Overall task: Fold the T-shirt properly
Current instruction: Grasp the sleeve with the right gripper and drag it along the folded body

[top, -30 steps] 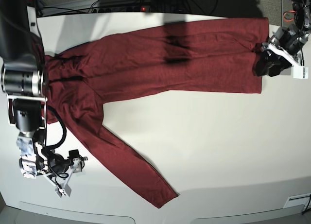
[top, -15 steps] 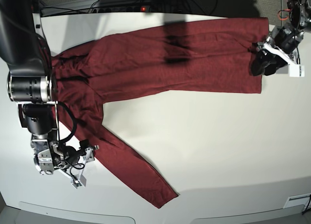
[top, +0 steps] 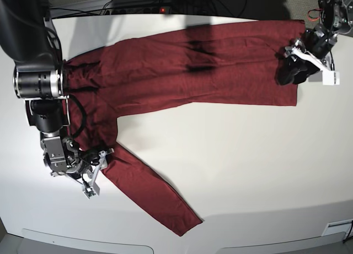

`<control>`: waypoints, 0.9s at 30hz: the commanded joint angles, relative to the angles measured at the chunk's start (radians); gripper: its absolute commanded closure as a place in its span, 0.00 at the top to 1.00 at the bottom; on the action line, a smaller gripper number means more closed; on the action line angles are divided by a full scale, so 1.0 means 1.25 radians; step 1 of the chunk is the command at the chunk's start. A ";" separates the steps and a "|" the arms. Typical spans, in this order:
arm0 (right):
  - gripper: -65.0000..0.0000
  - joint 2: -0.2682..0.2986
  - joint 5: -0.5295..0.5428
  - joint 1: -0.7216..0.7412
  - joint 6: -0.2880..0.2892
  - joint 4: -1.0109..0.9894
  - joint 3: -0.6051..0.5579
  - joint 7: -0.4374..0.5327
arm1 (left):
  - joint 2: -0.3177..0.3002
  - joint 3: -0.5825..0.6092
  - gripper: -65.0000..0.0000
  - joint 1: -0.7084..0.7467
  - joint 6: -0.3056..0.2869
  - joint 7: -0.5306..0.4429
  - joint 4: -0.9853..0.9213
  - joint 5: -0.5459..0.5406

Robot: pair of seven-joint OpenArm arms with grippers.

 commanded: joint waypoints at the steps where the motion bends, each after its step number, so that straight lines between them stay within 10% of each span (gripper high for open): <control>1: 0.40 0.005 -0.002 0.019 0.000 0.010 0.000 -0.003 | -0.009 -0.005 0.52 0.000 -0.008 -0.019 0.015 -0.014; 8: 0.00 0.005 -0.002 0.005 -0.001 0.010 0.000 -0.010 | -0.010 -0.005 0.52 0.000 -0.008 -0.019 0.015 -0.014; 12: 0.00 0.005 -0.002 0.029 0.003 0.013 0.000 -0.009 | -0.010 -0.005 0.52 0.000 -0.008 -0.019 0.015 -0.014; 15: 0.00 0.004 0.006 0.061 0.087 0.027 0.000 -0.021 | -0.010 -0.005 0.52 0.000 -0.008 -0.019 0.015 -0.014; 27: 0.00 -0.012 0.379 0.085 0.098 0.051 0.000 -0.436 | -0.009 -0.005 0.52 0.000 -0.008 -0.019 0.015 -0.014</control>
